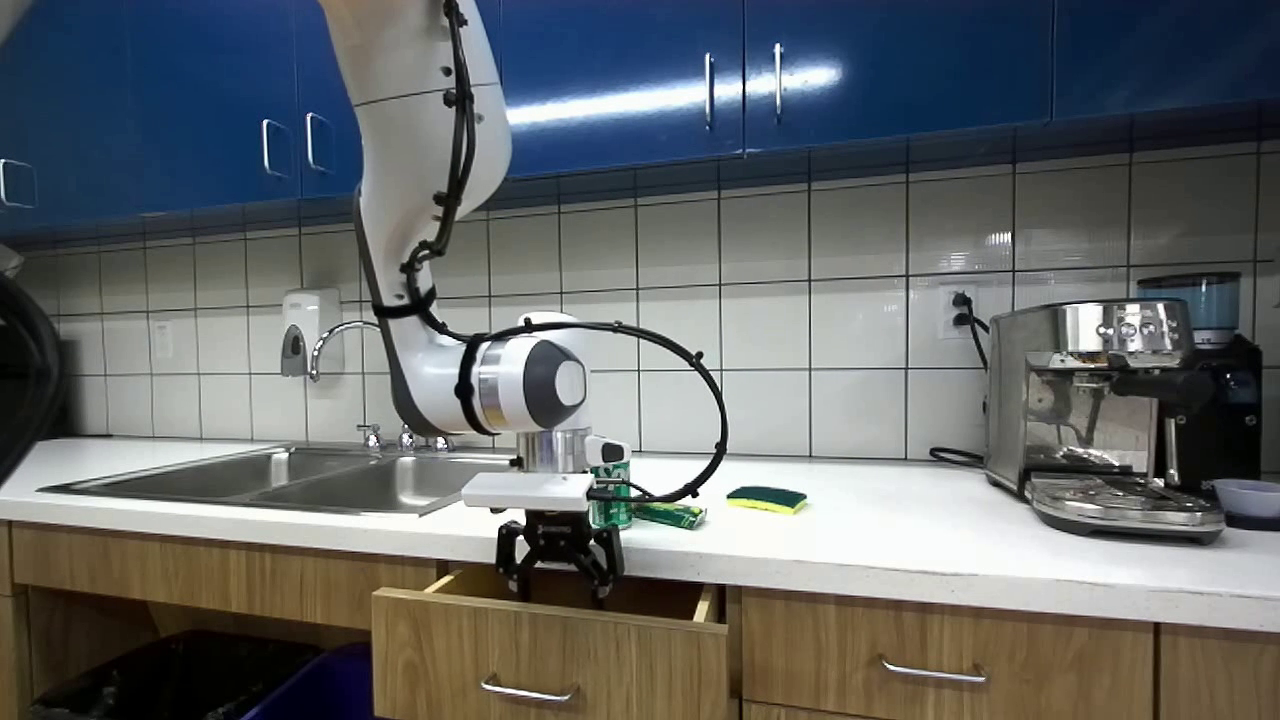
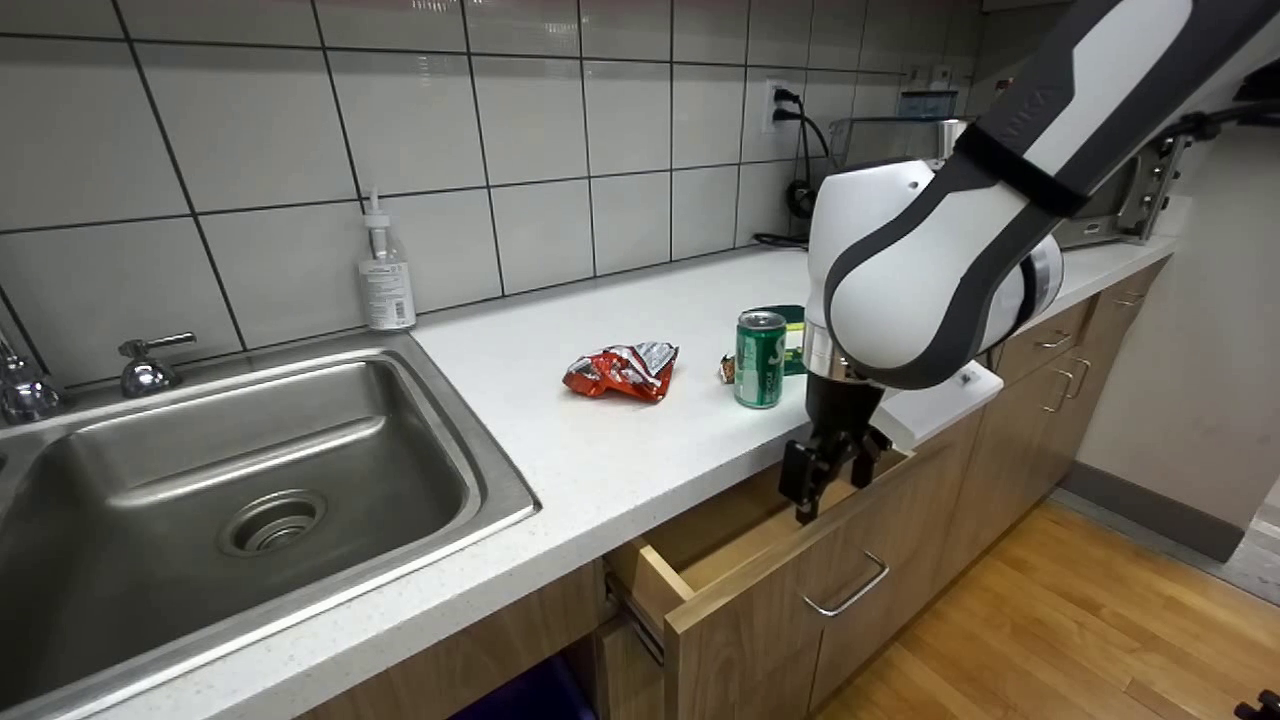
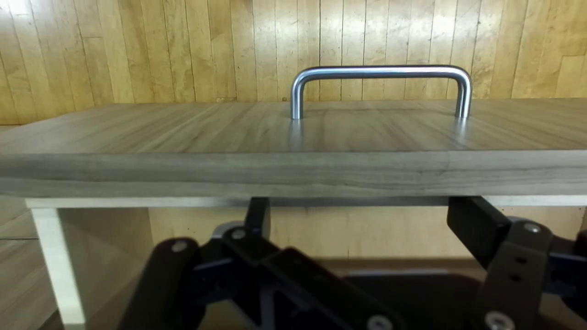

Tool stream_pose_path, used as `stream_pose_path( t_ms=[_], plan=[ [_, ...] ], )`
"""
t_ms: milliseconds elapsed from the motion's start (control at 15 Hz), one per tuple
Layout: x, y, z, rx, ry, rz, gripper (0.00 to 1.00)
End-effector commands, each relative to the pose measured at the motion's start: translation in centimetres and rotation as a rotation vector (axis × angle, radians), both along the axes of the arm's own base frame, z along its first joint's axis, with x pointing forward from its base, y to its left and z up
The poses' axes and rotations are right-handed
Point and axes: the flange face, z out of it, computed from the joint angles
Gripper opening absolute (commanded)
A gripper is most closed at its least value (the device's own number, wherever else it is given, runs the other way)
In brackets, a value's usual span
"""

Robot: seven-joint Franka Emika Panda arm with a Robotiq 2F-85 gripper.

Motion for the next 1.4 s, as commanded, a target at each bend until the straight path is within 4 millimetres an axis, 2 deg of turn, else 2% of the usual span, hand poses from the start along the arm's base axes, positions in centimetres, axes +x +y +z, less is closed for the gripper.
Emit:
stream_pose_path(
  t_ms=[0, 600, 1333],
  plan=[
    [-0.2, -0.1, 0.4, 0.018, 0.048, 0.008, 1.00],
    [-0.7, 0.0, 0.4, 0.015, 0.049, 0.000, 1.00],
    [-2.4, 0.2, 0.5, 0.010, 0.039, -0.010, 1.00]
  ],
)
